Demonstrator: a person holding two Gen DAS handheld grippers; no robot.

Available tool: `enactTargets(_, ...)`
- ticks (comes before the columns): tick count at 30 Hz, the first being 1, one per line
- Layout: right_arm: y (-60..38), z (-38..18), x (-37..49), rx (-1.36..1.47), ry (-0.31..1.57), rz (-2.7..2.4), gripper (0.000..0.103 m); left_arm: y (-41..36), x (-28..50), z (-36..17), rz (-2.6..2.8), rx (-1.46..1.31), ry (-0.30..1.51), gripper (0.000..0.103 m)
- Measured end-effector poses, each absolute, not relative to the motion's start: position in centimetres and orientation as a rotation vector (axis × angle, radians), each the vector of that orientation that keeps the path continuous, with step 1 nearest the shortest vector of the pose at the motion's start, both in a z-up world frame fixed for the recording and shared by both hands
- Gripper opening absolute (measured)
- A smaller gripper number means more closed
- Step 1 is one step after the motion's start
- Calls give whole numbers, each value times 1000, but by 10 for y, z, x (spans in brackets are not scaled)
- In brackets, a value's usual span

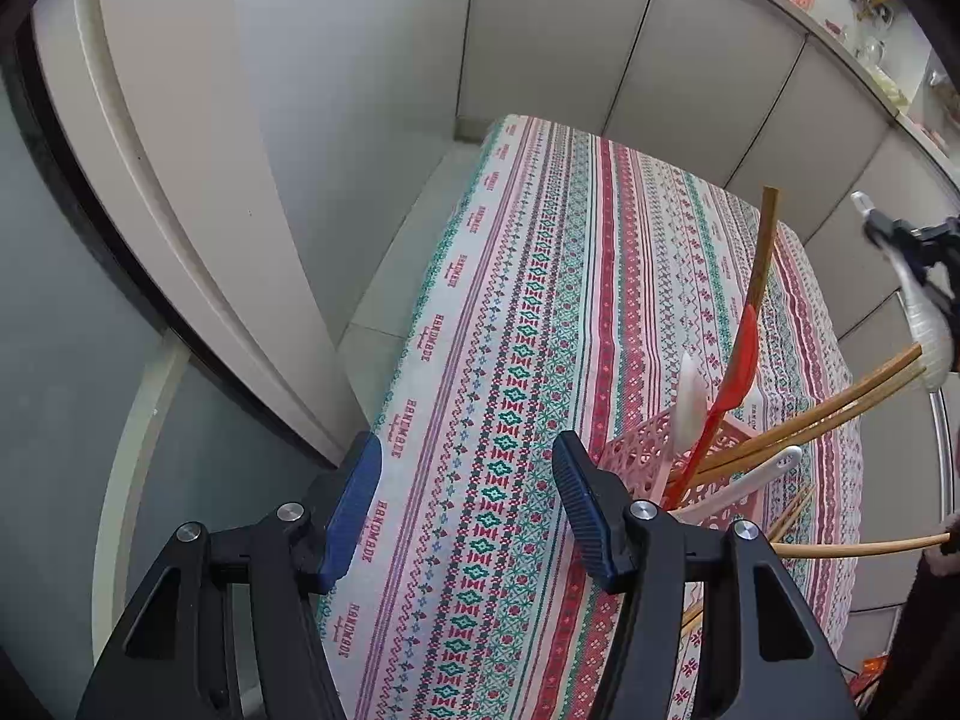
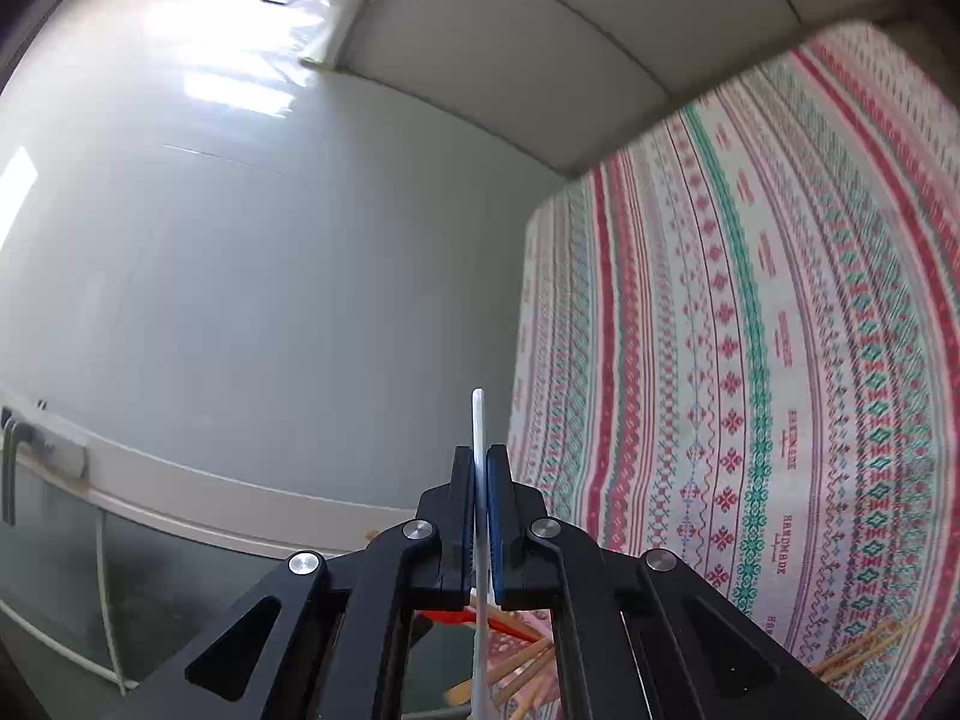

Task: Organize utensils
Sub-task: 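Push the white paddle down into the pink holder with the right gripper and release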

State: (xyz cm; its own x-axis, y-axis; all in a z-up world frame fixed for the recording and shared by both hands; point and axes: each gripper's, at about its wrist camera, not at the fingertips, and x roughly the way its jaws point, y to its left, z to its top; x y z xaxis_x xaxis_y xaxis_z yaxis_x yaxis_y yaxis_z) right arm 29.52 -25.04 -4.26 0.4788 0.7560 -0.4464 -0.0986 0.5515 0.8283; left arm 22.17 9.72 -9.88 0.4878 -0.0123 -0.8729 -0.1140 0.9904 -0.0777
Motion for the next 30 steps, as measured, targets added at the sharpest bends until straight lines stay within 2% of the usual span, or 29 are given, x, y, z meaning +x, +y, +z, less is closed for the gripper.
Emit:
enactTargets(5, -239, 22, 243, 730, 778, 570, 4, 94, 214, -93, 40, -135, 1049, 62)
enactTargets(10, -211, 41, 204, 670, 610, 516, 4, 96, 204, -87, 22, -139, 1031, 62)
enactTargets(23, -89, -32, 131, 348, 144, 188, 4, 106, 202, -80, 108, -35, 998, 62)
enactTargets(30, -58, -69, 130, 218, 81, 73, 4, 110, 208, -85, 103, -3, 1027, 62)
